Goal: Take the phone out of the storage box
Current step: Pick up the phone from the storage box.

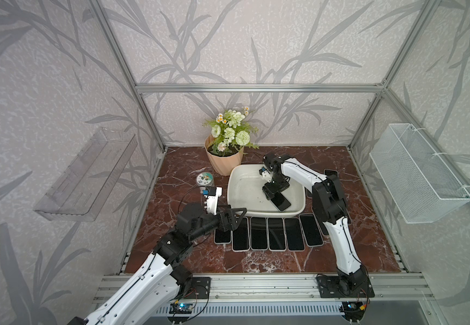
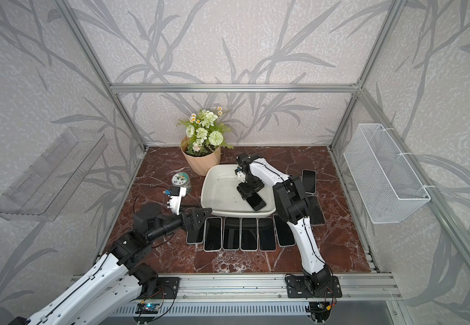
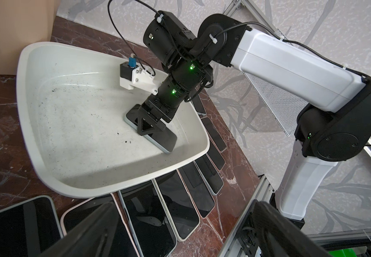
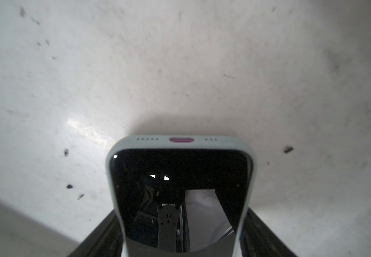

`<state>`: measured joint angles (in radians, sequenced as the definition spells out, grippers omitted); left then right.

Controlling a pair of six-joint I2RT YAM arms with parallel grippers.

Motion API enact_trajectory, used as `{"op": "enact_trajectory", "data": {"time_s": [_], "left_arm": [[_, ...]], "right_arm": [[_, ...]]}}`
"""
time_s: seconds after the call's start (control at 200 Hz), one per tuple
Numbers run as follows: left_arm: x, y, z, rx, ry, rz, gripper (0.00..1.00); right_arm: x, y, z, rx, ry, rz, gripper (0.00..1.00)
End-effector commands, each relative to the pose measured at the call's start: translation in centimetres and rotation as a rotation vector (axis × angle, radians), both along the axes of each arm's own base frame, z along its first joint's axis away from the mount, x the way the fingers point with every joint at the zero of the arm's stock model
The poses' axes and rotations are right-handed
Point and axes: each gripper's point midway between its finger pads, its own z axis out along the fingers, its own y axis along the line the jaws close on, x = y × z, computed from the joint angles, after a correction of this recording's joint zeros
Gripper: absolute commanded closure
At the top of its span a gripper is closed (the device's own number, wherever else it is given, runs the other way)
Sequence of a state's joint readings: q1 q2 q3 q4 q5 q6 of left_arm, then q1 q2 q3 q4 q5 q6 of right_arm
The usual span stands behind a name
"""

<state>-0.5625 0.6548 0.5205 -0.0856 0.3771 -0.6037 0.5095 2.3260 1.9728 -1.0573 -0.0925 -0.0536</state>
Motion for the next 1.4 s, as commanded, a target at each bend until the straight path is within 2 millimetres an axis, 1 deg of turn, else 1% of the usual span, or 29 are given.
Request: {"op": "enact_trajectory", "data": {"time_s": [0.0,0.175,0.23,0.26,0.29,0.3,0.315,0.32,0.35,0.38,0.39,0.425,0.43,0.435,0.53,0.565,0.61,0.675,0.735,0.85,0.965,1.01,1.045,1.06,1.075,1.09,1.245,1.28,1.395], "left_arm": [[0.1,0.4,0.3,-0.011,0.001,0.028,0.00],[0.2,0.4,0.3,-0.027,0.014,0.041,0.00],[0.2,0.3,0.4,-0.037,0.016,0.039,0.00],[0.2,0.2,0.5,-0.041,0.017,0.038,0.00],[0.3,0.2,0.6,-0.047,0.018,0.039,0.00],[0.3,0.2,0.6,-0.048,0.020,0.041,0.00],[0.4,0.2,0.6,-0.051,0.020,0.041,0.00],[0.4,0.2,0.6,-0.053,0.022,0.040,0.00],[0.4,0.1,0.7,-0.059,0.023,0.039,0.00],[0.5,-0.1,0.8,-0.063,0.024,0.033,0.00],[0.4,-0.2,0.8,-0.064,0.025,0.030,0.00],[0.5,-0.3,0.8,-0.066,0.029,0.024,0.00],[0.6,-0.4,0.8,-0.066,0.029,0.023,0.00],[0.6,-0.4,0.8,-0.067,0.029,0.024,0.00],[0.8,-1.0,0.3,-0.054,0.058,0.004,0.00],[0.8,-1.4,0.2,-0.048,0.071,-0.011,0.00],[1.0,-1.8,0.1,-0.036,0.082,-0.022,0.00],[1.1,-2.4,0.2,-0.004,0.080,-0.031,0.00],[1.3,-3.0,0.4,0.037,0.065,-0.035,0.00],[1.7,-4.3,1.3,0.121,0.017,-0.054,0.00],[2.2,-5.5,2.1,0.222,-0.024,-0.080,0.00],[2.6,-5.8,2.9,0.259,-0.050,-0.085,0.00],[2.9,-6.0,3.3,0.291,-0.066,-0.086,0.00],[3.1,-6.1,3.7,0.301,-0.077,-0.087,0.00],[3.2,-6.1,3.9,0.315,-0.085,-0.087,0.00],[3.4,-6.2,4.2,0.325,-0.092,-0.088,0.00],[4.7,-7.0,6.5,0.440,-0.145,-0.102,0.00],[5.0,-7.2,6.7,0.468,-0.147,-0.097,0.00],[5.3,-8.4,8.4,0.498,-0.185,-0.121,0.00]], "right_arm": [[2.0,1.1,5.3,0.223,-0.080,-0.136,0.31],[3.7,1.2,9.0,0.606,-0.076,-0.364,0.32],[4.2,0.7,9.9,0.725,-0.058,-0.448,0.32],[4.7,0.6,10.8,0.801,-0.062,-0.485,0.32],[4.6,0.2,10.8,0.856,-0.037,-0.533,0.33],[5.0,0.1,11.3,0.886,-0.049,-0.541,0.33],[4.9,0.0,11.2,0.916,-0.036,-0.566,0.33],[5.1,0.0,11.6,0.933,-0.043,-0.567,0.33],[5.3,-0.3,11.9,1.002,-0.034,-0.608,0.33],[5.5,-0.4,12.8,1.078,-0.019,-0.642,0.33],[5.4,-0.6,12.6,1.093,-0.011,-0.653,0.33],[5.7,-0.9,13.5,1.177,-0.009,-0.685,0.33],[5.9,-0.9,13.9,1.198,-0.025,-0.681,0.33],[5.7,-1.0,13.7,1.197,-0.012,-0.689,0.33],[5.8,-1.8,15.8,1.388,0.007,-0.763,0.34],[5.7,-2.0,17.1,1.468,0.002,-0.760,0.33],[5.5,-2.1,17.9,1.538,0.029,-0.781,0.34],[5.0,-2.5,19.9,1.652,0.027,-0.768,0.35],[4.5,-2.9,21.1,1.716,0.040,-0.779,0.35],[3.2,-2.8,22.8,1.763,0.065,-0.761,0.36],[1.6,-2.4,24.2,1.750,0.060,-0.725,0.36],[1.0,-2.2,24.8,1.740,0.050,-0.705,0.36],[0.5,-2.0,25.1,1.722,0.045,-0.696,0.36],[0.5,-1.9,24.8,1.709,0.048,-0.701,0.36],[-0.1,-1.9,25.8,1.714,0.030,-0.676,0.36],[-0.3,-1.8,26.0,1.706,0.023,-0.669,0.36],[-3.1,-0.6,26.8,1.556,-0.048,-0.597,0.36],[-3.8,-0.3,26.2,1.493,-0.056,-0.602,0.36],[-6.0,0.5,26.1,1.324,-0.153,-0.547,0.36]]}}
